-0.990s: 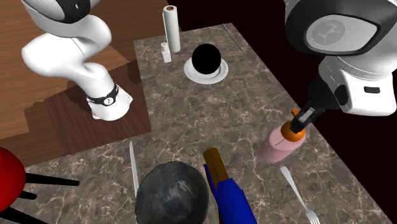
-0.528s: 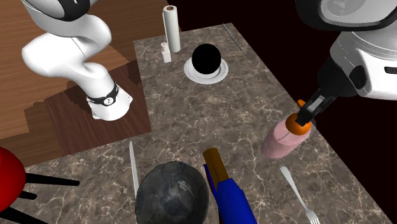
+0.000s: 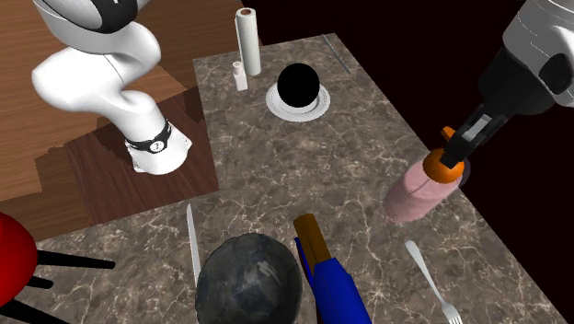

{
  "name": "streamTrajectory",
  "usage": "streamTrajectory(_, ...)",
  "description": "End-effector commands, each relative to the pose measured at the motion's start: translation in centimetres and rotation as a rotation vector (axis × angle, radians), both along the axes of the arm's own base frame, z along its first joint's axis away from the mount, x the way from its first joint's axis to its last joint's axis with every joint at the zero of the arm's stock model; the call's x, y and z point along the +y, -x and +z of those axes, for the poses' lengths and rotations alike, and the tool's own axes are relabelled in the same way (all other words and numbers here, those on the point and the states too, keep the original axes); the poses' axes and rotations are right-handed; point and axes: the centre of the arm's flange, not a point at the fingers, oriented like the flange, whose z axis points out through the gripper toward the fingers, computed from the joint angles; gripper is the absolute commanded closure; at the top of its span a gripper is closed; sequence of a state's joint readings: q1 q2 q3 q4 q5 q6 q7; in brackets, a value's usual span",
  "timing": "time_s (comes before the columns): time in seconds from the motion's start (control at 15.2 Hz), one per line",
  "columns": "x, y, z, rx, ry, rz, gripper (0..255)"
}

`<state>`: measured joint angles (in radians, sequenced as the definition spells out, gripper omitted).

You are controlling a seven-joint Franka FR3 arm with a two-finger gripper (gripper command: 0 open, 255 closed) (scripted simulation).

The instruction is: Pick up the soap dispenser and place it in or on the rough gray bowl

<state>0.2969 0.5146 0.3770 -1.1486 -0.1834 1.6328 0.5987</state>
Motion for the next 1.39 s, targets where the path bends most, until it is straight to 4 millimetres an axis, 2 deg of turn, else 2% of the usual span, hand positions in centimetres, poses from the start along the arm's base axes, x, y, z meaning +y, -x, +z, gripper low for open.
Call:
streamTrajectory(0.0,0.0,0.0,1.1,0.0,0.0,0.0,255)
streamTrajectory(0.66,-0.1,0.0,6.1,0.0,0.0,0.0,255)
streamTrajectory(1.32,-12.6,2.6,9.1,0.0,0.0,0.0,255)
